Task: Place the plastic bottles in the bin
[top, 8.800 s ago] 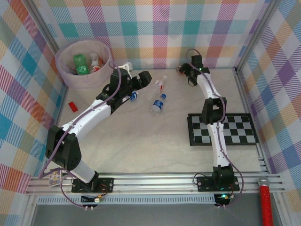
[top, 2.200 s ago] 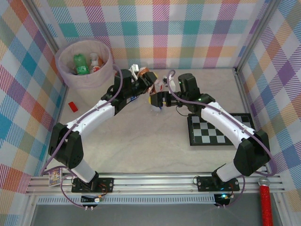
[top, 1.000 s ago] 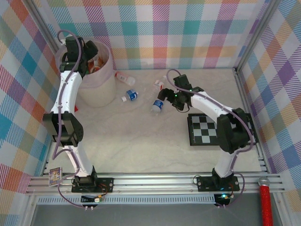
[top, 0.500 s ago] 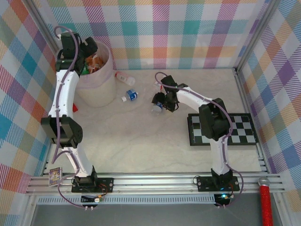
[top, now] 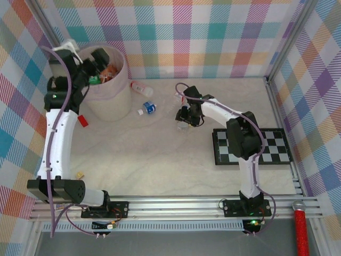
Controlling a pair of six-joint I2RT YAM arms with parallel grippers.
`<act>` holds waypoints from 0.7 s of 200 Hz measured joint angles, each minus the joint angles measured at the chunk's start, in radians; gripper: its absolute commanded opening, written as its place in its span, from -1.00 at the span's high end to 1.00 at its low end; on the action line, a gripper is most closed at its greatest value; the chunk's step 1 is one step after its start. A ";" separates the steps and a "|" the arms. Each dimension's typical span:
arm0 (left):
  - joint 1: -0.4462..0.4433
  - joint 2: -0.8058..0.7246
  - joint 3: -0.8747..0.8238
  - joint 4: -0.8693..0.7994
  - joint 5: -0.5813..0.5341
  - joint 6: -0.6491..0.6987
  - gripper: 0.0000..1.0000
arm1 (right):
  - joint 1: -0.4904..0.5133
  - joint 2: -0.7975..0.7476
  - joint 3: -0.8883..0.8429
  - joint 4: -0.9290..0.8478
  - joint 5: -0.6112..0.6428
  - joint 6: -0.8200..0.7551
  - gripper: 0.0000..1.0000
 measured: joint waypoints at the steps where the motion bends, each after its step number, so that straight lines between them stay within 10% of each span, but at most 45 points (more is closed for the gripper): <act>1: -0.002 -0.001 -0.005 0.001 0.003 -0.002 -1.00 | 0.000 -0.003 -0.002 0.001 -0.002 -0.004 -0.15; 67: -0.179 -0.051 -0.330 0.181 0.309 -0.171 -0.99 | -0.001 -0.329 -0.132 0.187 -0.337 -0.387 -0.13; 140: -0.315 0.038 -0.357 0.337 0.461 -0.233 -1.00 | 0.027 -0.367 -0.159 0.411 -0.604 -0.425 -0.15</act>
